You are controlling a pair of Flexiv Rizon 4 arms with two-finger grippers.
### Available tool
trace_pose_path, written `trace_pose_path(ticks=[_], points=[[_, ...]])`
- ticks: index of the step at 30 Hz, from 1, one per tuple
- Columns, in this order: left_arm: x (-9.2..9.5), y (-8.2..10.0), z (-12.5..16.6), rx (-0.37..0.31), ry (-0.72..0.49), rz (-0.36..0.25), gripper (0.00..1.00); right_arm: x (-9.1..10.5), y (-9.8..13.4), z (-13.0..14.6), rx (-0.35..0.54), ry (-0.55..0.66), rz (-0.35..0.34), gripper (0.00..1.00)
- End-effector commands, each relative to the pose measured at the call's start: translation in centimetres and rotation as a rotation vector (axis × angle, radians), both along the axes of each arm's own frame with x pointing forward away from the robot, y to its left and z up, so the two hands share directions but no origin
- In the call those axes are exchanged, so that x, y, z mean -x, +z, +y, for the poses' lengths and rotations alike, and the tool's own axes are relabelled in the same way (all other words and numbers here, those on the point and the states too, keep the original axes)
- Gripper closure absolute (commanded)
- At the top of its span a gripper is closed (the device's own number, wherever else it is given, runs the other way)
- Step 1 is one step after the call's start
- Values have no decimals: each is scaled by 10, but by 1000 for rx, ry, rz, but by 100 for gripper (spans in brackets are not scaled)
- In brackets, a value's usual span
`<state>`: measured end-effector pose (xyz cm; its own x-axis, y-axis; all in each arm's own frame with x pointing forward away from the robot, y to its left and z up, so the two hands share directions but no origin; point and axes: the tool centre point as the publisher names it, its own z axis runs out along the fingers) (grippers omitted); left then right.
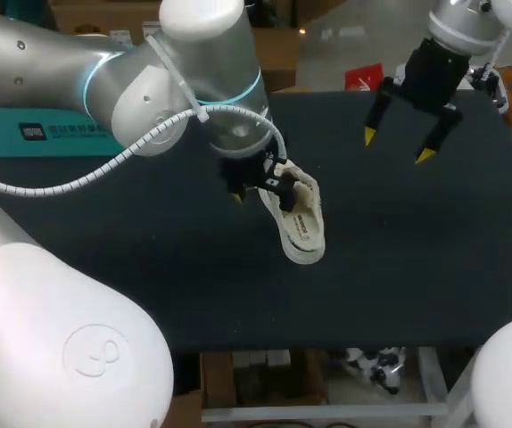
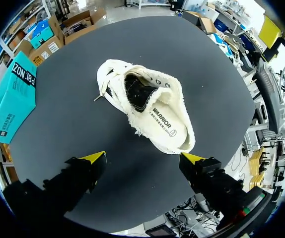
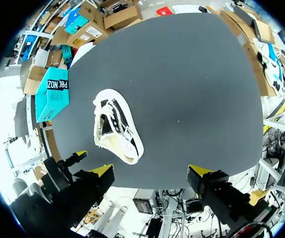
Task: Open the shoe tongue, take the insole out of the shoe, put the insole back into the shoe, and pack the shoe into the shoebox
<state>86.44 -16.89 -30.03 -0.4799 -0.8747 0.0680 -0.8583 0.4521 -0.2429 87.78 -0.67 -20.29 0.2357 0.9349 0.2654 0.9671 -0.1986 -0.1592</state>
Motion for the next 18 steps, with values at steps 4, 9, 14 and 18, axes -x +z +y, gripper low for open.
trace_pose_path(ticks=[4,9,14,18], points=[[-8,-11,-4,20,97,23,0,-3,2,0,55,65,-28,0],[-13,-29,-9,2,241,47,0,-6,8,-10,102,150,-95,0],[-17,-41,-12,-1,370,41,0,-1,14,-22,128,216,-162,0],[-23,-49,-19,-1,430,42,0,1,16,-26,167,282,-205,0]])
